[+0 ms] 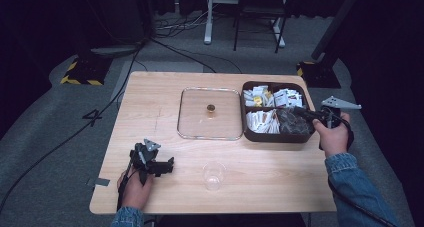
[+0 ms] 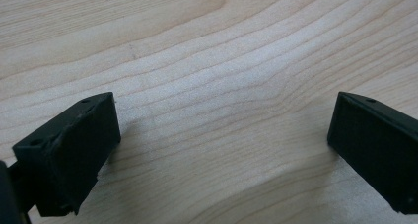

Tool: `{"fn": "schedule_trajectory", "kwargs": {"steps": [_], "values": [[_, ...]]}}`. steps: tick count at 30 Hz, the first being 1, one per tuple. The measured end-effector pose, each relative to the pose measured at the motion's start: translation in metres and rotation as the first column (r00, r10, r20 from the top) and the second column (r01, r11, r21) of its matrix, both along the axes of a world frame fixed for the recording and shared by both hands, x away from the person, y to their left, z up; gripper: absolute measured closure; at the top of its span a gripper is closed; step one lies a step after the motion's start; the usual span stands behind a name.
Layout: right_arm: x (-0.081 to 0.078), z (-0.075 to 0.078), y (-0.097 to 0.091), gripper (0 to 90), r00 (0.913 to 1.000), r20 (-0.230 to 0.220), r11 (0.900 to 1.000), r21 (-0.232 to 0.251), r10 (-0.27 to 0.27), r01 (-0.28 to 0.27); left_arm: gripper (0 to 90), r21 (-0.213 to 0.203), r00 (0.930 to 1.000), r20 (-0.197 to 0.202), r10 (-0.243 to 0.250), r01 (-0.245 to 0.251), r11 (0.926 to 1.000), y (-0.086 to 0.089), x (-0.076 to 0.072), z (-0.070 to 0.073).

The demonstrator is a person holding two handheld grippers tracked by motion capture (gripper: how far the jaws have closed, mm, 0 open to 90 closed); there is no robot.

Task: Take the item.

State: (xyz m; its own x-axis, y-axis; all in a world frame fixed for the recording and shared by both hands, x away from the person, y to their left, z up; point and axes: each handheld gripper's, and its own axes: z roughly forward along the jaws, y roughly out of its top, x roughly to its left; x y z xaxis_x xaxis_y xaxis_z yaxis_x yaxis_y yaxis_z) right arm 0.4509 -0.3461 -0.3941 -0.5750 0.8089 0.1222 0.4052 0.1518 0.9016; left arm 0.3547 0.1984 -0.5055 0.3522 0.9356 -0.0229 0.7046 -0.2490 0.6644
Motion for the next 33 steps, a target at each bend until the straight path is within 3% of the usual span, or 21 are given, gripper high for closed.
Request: {"fn": "schedule_trajectory", "kwargs": {"steps": [4,15,27,28,30,31,32,33], "values": [[-0.015,0.006,0.012,90.0,0.9984,0.024,0.9979,0.04,0.05,-0.051,0.0,-0.001,1.0,-0.001,0.0,0.0,1.0,0.0,0.0,0.0],[-0.045,0.025,0.041,90.0,0.9821,0.068,0.9827,0.048,0.175,-0.179,0.0,0.0,1.0,0.0,0.0,0.0,1.0,0.0,0.0,0.0],[-0.065,0.037,0.066,90.0,0.9691,0.035,0.9681,0.048,0.244,-0.246,0.0,-0.001,1.0,-0.001,0.001,-0.001,1.0,0.0,0.0,0.0],[-0.068,0.038,0.071,90.0,0.9637,0.038,0.963,0.044,0.264,-0.266,0.0,-0.003,1.0,-0.002,0.002,-0.002,1.0,0.0,0.0,0.0],[-0.069,0.038,0.073,90.0,0.9613,0.038,0.9606,0.044,0.273,-0.275,0.0,-0.003,1.0,-0.005,0.006,-0.006,1.0,-0.001,-0.001,0.0],[-0.071,0.039,0.079,90.0,0.955,0.04,0.9543,0.044,0.294,-0.296,0.0,-0.005,0.9999,-0.003,0.01,-0.01,0.9999,-0.001,-0.001,0.0],[-0.071,0.039,0.079,90.0,0.955,0.04,0.9543,0.044,0.294,-0.296,0.0,-0.005,0.9999,-0.003,0.01,-0.01,0.9999,-0.001,-0.001,0.0],[-0.074,0.04,0.086,90.0,0.9466,0.042,0.946,0.043,0.32,-0.321,0.0,-0.002,0.9999,-0.005,0.013,-0.013,0.9999,-0.001,-0.002,0.0]]}}
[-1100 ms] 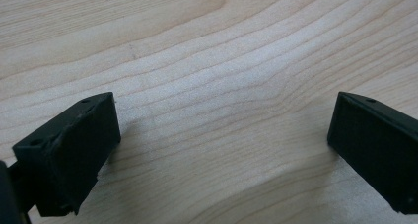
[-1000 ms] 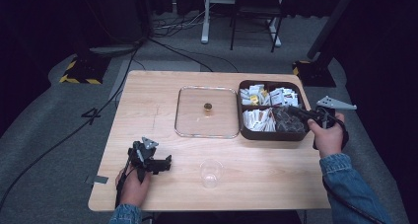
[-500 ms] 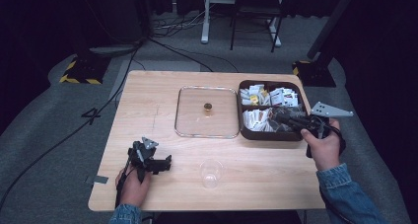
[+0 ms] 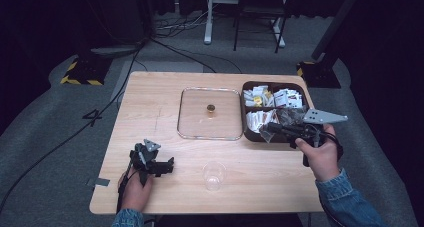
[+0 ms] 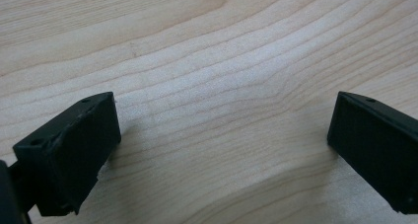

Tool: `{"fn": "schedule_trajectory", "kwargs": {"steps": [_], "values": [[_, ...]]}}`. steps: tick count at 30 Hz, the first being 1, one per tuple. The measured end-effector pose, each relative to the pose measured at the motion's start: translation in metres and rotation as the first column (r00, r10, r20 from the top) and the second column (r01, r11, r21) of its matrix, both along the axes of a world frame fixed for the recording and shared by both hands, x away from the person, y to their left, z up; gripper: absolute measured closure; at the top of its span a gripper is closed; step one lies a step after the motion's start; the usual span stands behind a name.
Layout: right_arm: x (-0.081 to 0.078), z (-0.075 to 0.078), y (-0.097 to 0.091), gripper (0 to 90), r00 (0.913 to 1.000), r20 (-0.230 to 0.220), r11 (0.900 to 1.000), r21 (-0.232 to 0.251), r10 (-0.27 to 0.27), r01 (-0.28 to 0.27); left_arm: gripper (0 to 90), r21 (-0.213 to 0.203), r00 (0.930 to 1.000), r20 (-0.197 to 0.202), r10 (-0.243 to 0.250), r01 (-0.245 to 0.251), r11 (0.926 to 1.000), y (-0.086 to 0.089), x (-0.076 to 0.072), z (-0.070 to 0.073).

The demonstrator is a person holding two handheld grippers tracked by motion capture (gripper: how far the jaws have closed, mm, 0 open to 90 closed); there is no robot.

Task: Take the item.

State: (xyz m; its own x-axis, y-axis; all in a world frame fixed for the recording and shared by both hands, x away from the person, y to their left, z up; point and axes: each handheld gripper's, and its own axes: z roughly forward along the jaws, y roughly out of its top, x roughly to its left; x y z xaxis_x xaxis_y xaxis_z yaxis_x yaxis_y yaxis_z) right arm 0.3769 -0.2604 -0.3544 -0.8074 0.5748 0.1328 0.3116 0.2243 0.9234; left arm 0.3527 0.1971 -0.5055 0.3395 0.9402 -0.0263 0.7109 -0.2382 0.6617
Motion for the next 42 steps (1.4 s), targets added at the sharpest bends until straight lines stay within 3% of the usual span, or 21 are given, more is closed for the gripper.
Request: {"fn": "schedule_trajectory", "kwargs": {"steps": [10,16,25,33,42], "values": [[-0.005,0.003,0.032,90.0,0.9942,0.005,0.9942,0.005,0.107,-0.107,0.0,0.0,1.0,0.002,0.002,-0.002,1.0,-0.002,-0.004,0.0],[-0.014,0.006,0.055,90.0,0.9833,0.008,0.9833,0.009,0.182,-0.182,0.0,0.003,1.0,0.002,-0.004,0.004,1.0,-0.002,-0.005,0.0],[-0.023,0.007,0.076,90.0,0.9697,0.008,0.9697,0.002,0.244,-0.244,0.0,0.001,1.0,-0.001,-0.005,0.005,1.0,-0.002,-0.005,0.0],[-0.026,0.005,0.09,90.0,0.9578,-0.005,0.9576,0.025,0.287,-0.287,0.0,0.002,1.0,0.002,-0.005,0.005,1.0,-0.002,-0.004,0.0],[-0.031,-0.006,0.108,90.0,0.9499,-0.013,0.9497,-0.02,0.312,-0.312,0.0,0.002,0.9997,0.002,-0.025,0.025,0.9997,-0.001,-0.002,0.0]]}}
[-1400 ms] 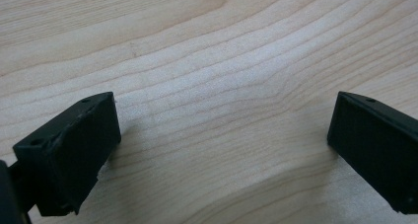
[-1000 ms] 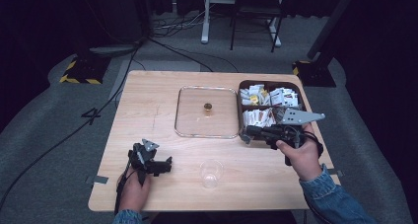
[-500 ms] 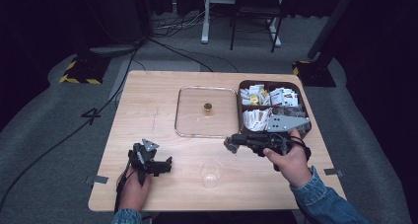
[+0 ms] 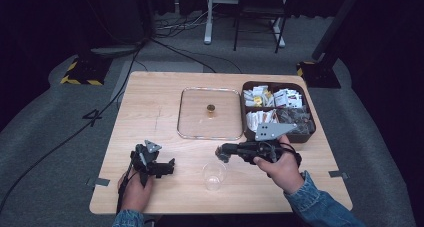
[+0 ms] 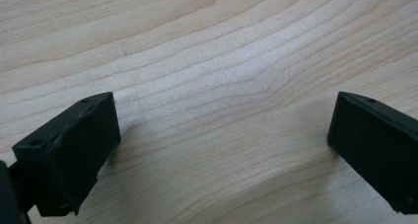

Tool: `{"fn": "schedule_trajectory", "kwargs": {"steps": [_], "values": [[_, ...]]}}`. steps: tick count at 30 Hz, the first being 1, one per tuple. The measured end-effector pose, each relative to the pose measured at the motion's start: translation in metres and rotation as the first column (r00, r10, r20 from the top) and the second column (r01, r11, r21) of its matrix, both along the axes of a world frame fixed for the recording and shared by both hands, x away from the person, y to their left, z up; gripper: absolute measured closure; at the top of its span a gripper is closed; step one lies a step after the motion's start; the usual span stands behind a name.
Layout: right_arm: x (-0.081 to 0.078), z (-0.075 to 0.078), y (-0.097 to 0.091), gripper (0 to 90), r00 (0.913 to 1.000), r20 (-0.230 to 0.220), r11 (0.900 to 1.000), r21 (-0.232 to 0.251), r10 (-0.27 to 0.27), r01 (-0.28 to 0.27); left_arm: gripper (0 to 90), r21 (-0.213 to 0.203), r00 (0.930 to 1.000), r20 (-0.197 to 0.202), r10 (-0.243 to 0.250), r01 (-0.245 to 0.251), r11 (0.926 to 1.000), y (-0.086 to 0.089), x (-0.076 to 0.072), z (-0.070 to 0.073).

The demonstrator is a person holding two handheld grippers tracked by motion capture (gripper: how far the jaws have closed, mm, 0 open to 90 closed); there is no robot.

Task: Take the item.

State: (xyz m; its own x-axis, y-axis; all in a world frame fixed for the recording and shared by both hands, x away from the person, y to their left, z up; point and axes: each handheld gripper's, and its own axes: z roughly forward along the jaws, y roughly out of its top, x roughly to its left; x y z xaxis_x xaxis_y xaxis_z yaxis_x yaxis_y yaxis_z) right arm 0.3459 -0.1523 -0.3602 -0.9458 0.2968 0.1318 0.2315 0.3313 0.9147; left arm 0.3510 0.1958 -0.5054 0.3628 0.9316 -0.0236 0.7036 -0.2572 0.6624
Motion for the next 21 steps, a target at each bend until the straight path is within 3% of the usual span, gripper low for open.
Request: {"fn": "schedule_trajectory", "kwargs": {"steps": [10,21], "values": [[-0.007,-0.015,0.016,90.0,0.9991,0.016,0.9969,-0.068,0.04,-0.039,0.0,-0.002,1.0,0.0,-0.002,0.002,1.0,0.0,0.001,0.0],[-0.01,-0.035,0.026,89.8,0.9973,-0.013,0.9891,-0.128,0.072,-0.073,0.0,-0.002,1.0,0.0,-0.002,0.002,1.0,0.0,0.001,0.0]]}}
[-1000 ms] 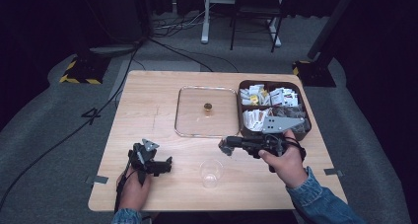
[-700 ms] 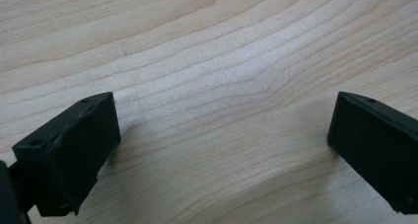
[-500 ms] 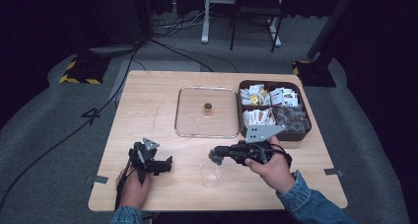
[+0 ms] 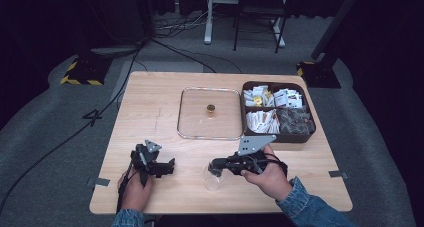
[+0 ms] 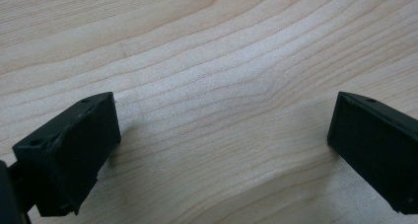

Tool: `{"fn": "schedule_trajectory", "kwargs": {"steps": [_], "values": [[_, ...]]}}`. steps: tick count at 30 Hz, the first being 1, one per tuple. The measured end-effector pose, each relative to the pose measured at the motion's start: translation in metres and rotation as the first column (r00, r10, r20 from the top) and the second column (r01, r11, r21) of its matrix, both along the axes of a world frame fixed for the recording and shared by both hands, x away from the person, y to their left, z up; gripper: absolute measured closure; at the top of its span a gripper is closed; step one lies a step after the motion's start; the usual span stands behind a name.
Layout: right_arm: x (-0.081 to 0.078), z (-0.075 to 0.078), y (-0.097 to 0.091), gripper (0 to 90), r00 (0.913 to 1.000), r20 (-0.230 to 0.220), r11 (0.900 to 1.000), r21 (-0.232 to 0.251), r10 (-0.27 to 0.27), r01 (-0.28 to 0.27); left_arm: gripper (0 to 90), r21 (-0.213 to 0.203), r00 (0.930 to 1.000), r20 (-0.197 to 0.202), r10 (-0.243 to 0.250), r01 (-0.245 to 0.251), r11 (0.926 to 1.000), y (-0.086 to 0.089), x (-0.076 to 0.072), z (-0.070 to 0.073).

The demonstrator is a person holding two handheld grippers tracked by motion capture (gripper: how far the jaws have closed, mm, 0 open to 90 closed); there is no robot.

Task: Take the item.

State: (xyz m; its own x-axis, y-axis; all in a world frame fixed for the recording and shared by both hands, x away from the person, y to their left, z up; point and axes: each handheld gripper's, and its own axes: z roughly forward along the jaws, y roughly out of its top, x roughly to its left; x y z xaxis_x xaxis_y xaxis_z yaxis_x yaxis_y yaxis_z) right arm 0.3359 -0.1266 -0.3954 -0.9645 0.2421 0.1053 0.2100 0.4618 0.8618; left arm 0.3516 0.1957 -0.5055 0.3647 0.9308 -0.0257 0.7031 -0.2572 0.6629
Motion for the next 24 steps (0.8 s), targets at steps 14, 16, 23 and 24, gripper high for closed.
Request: {"fn": "schedule_trajectory", "kwargs": {"steps": [14,16,23,24], "values": [[0.003,-0.016,0.006,88.9,0.9995,-0.032,0.9991,-0.041,0.008,-0.009,0.0,0.0,1.0,0.0,0.0,0.0,1.0,0.0,0.0,0.0],[0.003,-0.016,0.006,88.8,0.9995,-0.029,0.9989,-0.046,0.009,-0.011,0.0,0.0,1.0,0.0,0.0,0.0,1.0,0.0,0.0,0.0],[-0.001,-0.021,0.012,77.1,0.9996,-0.007,0.9941,-0.105,0.028,-0.028,0.0,0.0,1.0,0.0,0.0,0.0,1.0,0.0,0.0,0.0],[-0.001,-0.021,0.013,70.1,0.9997,0.004,0.9933,-0.113,0.025,-0.024,0.0,0.0,1.0,0.0,0.0,0.0,1.0,0.0,0.0,0.0]]}}
